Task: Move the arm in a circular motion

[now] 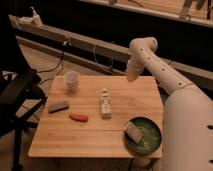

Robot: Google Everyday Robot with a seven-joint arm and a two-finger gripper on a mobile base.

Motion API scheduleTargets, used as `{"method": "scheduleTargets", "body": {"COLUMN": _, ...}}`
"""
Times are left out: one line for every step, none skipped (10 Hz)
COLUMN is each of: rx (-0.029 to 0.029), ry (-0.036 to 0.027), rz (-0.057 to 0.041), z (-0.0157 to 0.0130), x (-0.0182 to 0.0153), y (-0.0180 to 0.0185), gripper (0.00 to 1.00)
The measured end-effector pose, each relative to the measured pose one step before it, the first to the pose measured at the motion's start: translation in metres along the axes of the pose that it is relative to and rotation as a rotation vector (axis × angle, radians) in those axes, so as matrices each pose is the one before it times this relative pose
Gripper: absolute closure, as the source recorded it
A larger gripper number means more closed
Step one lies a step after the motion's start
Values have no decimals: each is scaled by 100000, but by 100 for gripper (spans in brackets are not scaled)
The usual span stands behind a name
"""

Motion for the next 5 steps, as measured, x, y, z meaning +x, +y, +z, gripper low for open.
{"method": "scheduleTargets", "body": {"rx": -332, "ry": 850, "rz": 4990, "z": -249, "x": 1741, "y": 1421, "gripper": 100}}
{"method": "scheduleTargets", "body": {"rx": -764, "ry": 559, "rz": 4260, "z": -167, "x": 1541, "y": 1565, "gripper": 100}}
{"method": "scheduleTargets", "body": {"rx": -607, "ry": 264, "rz": 2788, "z": -77, "x": 960, "y": 1124, "gripper": 100}}
{"method": "scheduleTargets", "body": {"rx": -880, "ry": -112, "rz": 748, "z": -108, "x": 416, "y": 833, "gripper": 100}}
{"method": "scheduleTargets", "body": {"rx": -1413, "ry": -295, "rz": 230, "z": -25, "x": 90, "y": 874, "gripper": 100}}
